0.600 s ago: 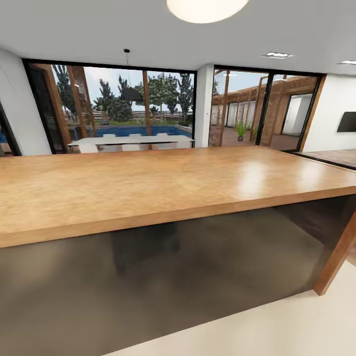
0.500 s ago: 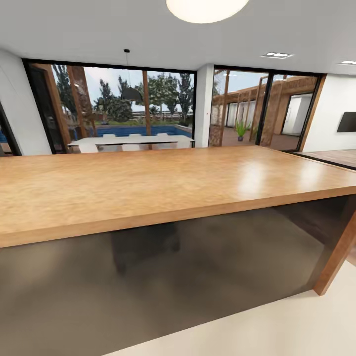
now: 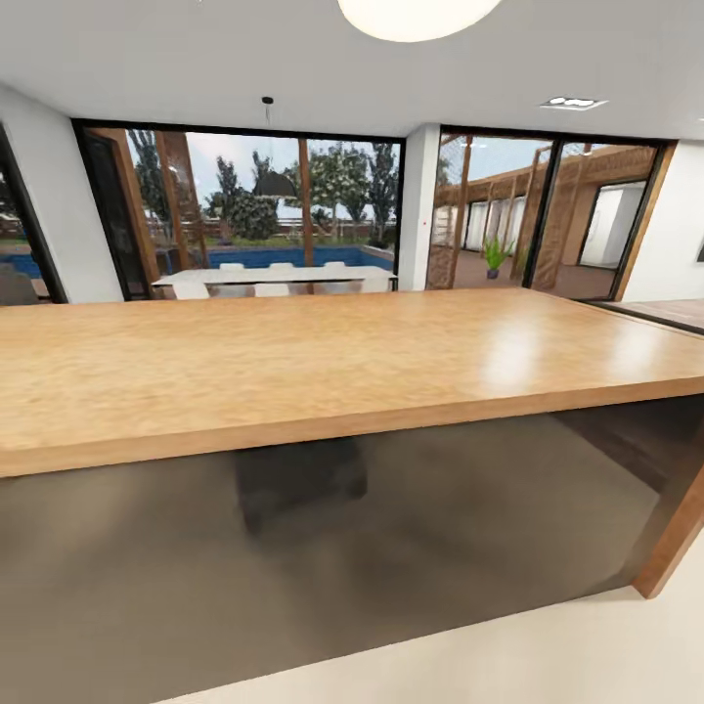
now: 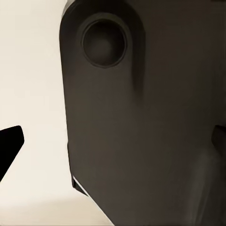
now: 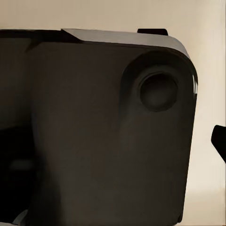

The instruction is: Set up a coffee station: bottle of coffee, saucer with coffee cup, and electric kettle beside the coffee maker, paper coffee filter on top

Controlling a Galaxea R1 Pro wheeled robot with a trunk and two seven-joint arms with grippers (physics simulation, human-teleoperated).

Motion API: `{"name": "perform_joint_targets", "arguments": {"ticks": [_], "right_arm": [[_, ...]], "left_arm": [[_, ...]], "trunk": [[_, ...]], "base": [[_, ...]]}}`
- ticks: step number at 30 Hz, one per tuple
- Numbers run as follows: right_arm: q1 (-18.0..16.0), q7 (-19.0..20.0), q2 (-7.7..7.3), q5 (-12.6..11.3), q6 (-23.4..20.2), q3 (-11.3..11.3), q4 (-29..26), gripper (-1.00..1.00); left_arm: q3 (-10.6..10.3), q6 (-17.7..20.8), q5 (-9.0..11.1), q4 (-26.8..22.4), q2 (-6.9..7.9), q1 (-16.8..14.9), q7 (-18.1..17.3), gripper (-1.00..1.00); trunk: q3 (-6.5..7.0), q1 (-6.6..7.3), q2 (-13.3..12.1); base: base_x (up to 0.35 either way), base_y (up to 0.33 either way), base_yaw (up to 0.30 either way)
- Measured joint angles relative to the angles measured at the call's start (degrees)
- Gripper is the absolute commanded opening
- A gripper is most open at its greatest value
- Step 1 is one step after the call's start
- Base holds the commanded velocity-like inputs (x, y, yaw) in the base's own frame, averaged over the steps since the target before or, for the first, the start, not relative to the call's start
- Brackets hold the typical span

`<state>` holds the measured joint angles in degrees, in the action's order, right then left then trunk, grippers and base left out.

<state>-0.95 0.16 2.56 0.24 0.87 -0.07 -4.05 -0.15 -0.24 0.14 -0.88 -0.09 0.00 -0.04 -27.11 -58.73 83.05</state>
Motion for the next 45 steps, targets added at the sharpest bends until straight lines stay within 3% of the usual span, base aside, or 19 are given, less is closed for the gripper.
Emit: {"name": "perform_joint_targets", "arguments": {"ticks": [11,45], "right_arm": [[0.0,0.1,-0.04,0.2,0.0,0.2,-1.5,1.00],[0.0,0.1,-0.06,0.2,0.0,0.2,-1.6,1.00]], "left_arm": [[0.2,0.0,0.0,-0.5,0.00,0.0,-0.1,1.00],[3.3,0.2,0.1,-0.6,0.01,0.0,0.1,1.00]], "trunk": [[-0.31,0.00,0.0],[4.51,7.46,-13.6]], "base": [[0.000,-0.040,0.265],[0.000,0.000,0.267]]}}
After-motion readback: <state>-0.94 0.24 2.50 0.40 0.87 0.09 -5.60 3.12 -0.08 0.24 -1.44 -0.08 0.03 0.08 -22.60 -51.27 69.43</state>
